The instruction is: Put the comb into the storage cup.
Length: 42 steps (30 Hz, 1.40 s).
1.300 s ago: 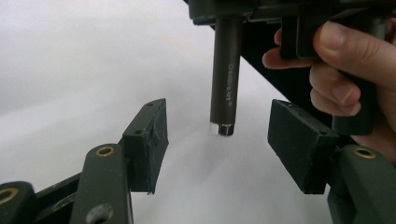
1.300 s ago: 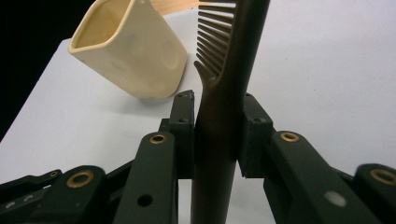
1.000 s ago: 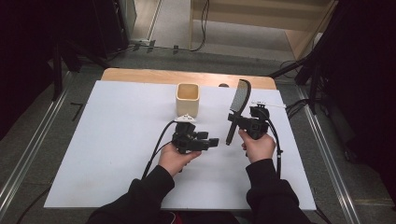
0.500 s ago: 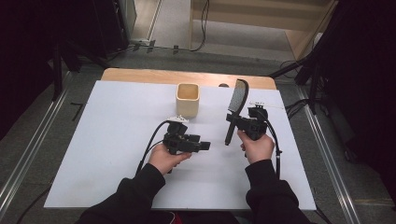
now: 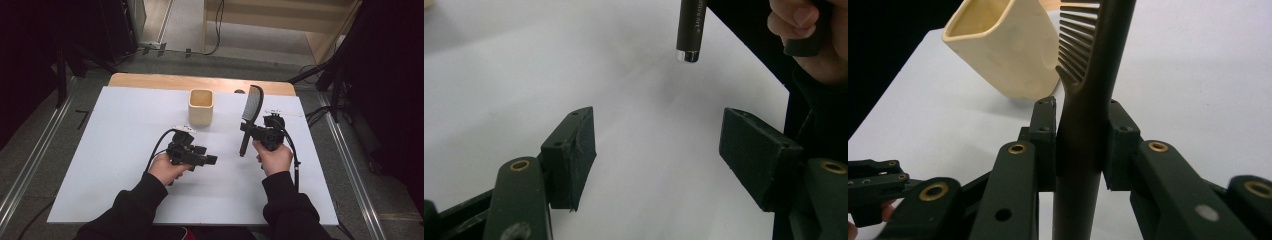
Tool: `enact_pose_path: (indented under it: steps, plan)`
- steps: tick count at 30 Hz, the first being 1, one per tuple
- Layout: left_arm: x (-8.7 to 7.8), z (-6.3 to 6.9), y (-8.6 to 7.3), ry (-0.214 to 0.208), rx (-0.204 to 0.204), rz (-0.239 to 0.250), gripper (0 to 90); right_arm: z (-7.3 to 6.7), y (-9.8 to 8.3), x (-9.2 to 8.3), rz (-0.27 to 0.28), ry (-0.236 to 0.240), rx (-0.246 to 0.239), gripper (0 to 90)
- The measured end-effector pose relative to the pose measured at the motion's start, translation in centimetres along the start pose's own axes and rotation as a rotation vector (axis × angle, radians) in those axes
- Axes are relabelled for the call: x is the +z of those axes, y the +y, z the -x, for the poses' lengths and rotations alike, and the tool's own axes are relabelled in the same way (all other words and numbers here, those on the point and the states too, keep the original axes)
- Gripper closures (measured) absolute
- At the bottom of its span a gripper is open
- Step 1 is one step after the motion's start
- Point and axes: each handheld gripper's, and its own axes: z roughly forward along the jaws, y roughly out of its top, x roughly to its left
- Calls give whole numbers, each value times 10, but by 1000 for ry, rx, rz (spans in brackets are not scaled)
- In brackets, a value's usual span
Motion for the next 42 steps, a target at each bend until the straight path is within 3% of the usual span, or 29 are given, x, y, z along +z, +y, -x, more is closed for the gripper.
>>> enact_pose_path:
  steps: [11, 23, 42]
  plan:
    - [-16, -6, -7, 32, 26, -53, 315, -7, -2, 0, -5, 19, -15, 700]
    - [-37, -8, -14, 61, 55, -54, 315, -13, -2, 0, 8, 21, -38, 700]
    - [-68, -19, -35, 126, 5, -20, 315, -32, 5, 15, -3, 61, -90, 700]
